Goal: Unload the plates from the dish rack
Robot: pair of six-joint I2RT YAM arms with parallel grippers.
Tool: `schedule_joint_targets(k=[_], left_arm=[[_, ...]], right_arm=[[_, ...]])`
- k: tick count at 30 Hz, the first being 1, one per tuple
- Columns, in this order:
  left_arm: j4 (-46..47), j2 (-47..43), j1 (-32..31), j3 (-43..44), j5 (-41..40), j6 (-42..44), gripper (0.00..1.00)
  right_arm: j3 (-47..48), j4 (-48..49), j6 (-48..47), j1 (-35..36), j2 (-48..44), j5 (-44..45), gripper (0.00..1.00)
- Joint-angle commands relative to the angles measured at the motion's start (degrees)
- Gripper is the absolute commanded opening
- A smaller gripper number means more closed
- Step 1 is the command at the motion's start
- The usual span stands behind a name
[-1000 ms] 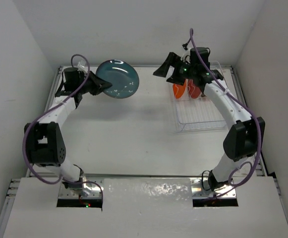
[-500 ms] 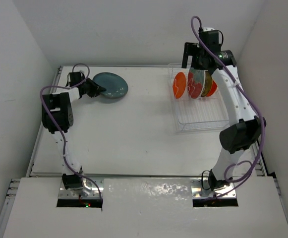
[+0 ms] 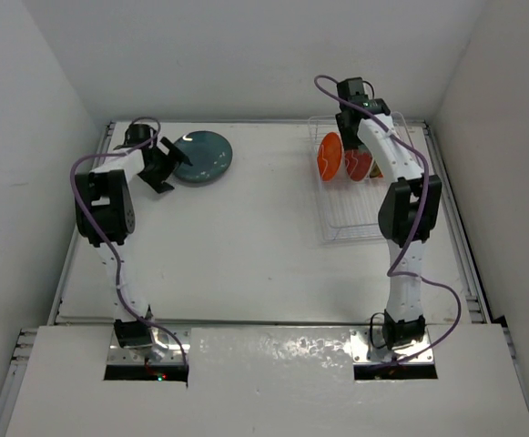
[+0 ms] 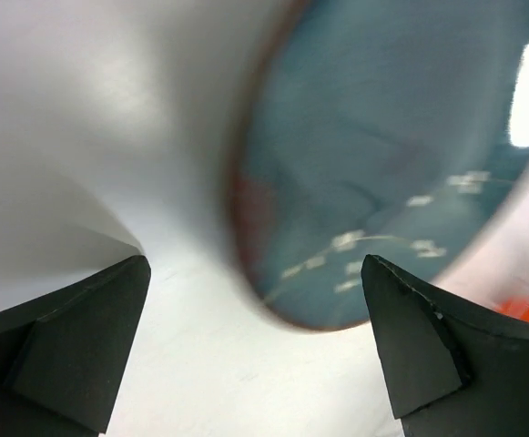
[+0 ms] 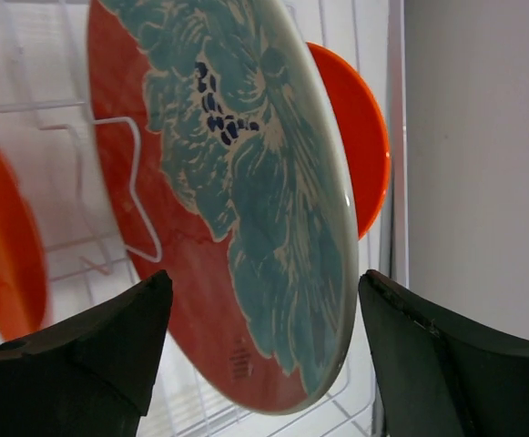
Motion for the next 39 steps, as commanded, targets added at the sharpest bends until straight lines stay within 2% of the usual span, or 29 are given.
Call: schedule_joint_targets(k=[1, 4, 5, 9, 11, 12, 18, 20, 23, 27, 30, 32, 33, 34, 35, 37, 39], left_arm=[[-20.9, -2.6, 0.1, 0.0, -15.0, 3.0, 1.00], [-24.4, -10.7, 0.1, -3.1, -21.9, 3.5, 1.00], [-24.5, -12.6, 0.1, -3.8, -23.4, 3.6, 1.00], [-24.0, -21.5, -0.2, -6.2, -24.4, 5.5, 1.00], [-24.1, -25.5, -0.8, -5.9, -24.4, 7.0, 1.00], [-23.7, -27.9, -1.8, -5.8, -24.4, 7.7, 1.00], [-22.5, -36.9, -6.6, -7.0, -24.7, 11.2, 1.00], [-21.9, -38.8, -10.1, -7.2, -25.4, 11.5, 1.00], [-21.6, -41.0, -11.7, -6.0, -25.9, 12.3, 1.00], [-18.8, -42.7, -12.0, -5.5, -20.2, 13.8, 1.00], [-12.9, -43.8, -12.0, -5.9, -10.3, 15.2, 1.00], [-9.4, -43.7, -12.0, -6.4, 0.1, 15.7, 1.00], [-5.5, -43.3, -12.0, -6.5, 3.5, 15.3, 1.00], [-3.4, -43.3, -12.0, -6.6, 10.5, 14.8, 1.00], [2.6, -43.4, -12.1, -7.9, 14.6, 14.1, 1.00], [7.9, -43.3, -12.3, -8.9, 23.4, 11.6, 1.00], [14.5, -43.1, -12.9, -9.8, 27.8, 9.9, 1.00]], right_arm=[[2.0, 2.8, -2.8, -0.3, -1.4, 5.2, 0.80], [2.4, 3.7, -4.5, -0.4, -1.0, 5.8, 0.61], [1.7, 4.3, -4.4, -0.2, -1.4, 6.1, 0.49], [-7.8, 12.9, -5.8, 0.9, -7.0, 6.7, 0.31], [-10.2, 13.7, -5.5, 1.1, -8.7, 6.8, 0.22], [-10.8, 14.1, -5.6, 1.0, -9.0, 8.0, 0.00], [-12.0, 14.2, -4.1, 1.1, -12.4, 11.4, 0.00], [-11.6, 14.0, -2.7, 1.1, -13.8, 11.5, 0.00], [-8.6, 12.5, -0.7, 1.1, -16.1, 11.1, 0.00], [-3.1, 8.4, 1.6, 1.4, -18.6, 12.6, 0.00], [-2.7, 7.2, 2.5, 2.6, -23.0, 14.3, 0.00], [-4.0, 6.8, 2.4, 3.7, -25.4, 15.9, 0.00], [-4.5, 6.5, 2.3, 4.6, -26.4, 17.0, 0.00], [-4.8, 6.0, 2.4, 4.9, -28.0, 17.2, 0.00], [-4.7, 3.6, 3.0, 5.1, -28.6, 16.2, 0.00], [-4.9, 1.2, 6.1, 5.2, -31.6, 10.9, 0.00], [-8.6, 2.2, 9.0, 4.6, -35.0, -5.8, 0.00]])
